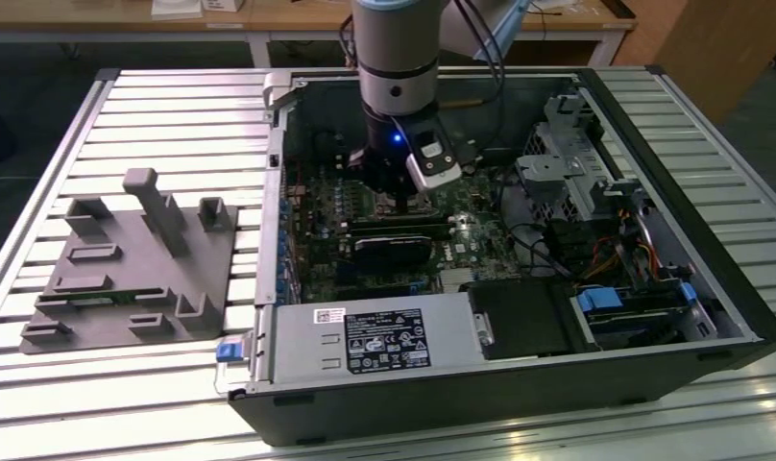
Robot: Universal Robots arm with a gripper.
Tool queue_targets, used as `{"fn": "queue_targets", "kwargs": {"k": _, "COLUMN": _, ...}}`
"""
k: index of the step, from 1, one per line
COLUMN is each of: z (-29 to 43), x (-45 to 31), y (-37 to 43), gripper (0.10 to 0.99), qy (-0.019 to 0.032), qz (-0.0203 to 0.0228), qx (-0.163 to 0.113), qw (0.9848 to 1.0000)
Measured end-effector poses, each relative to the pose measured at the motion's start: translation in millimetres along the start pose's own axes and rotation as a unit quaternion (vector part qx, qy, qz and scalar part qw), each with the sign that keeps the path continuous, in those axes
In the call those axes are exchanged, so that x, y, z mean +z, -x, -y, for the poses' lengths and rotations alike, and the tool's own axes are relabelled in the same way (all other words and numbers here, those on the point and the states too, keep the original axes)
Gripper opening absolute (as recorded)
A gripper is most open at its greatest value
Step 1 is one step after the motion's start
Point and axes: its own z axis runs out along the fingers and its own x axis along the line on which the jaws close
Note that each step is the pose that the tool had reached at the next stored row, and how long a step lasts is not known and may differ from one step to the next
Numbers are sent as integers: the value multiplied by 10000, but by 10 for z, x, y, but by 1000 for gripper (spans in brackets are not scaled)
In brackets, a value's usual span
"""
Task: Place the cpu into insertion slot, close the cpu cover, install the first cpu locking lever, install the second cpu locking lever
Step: 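Install the second cpu locking lever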
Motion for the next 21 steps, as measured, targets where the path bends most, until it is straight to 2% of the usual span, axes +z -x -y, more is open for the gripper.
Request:
{"fn": "queue_targets", "kwargs": {"k": 8, "z": 114, "x": 15, "y": -66, "gripper": 106, "qy": 248, "qz": -47, "qx": 23, "qw": 9997}}
{"fn": "queue_targets", "kwargs": {"k": 12, "z": 178, "x": 25, "y": -89, "gripper": 106, "qy": 398, "qz": -76, "qx": 38, "qw": 9992}}
{"fn": "queue_targets", "kwargs": {"k": 15, "z": 226, "x": 34, "y": -85, "gripper": 106, "qy": 525, "qz": -99, "qx": 50, "qw": 9986}}
{"fn": "queue_targets", "kwargs": {"k": 19, "z": 281, "x": 43, "y": -80, "gripper": 106, "qy": 728, "qz": -138, "qx": 70, "qw": 9972}}
{"fn": "queue_targets", "kwargs": {"k": 21, "z": 311, "x": 47, "y": -82, "gripper": 106, "qy": 811, "qz": -154, "qx": 78, "qw": 9966}}
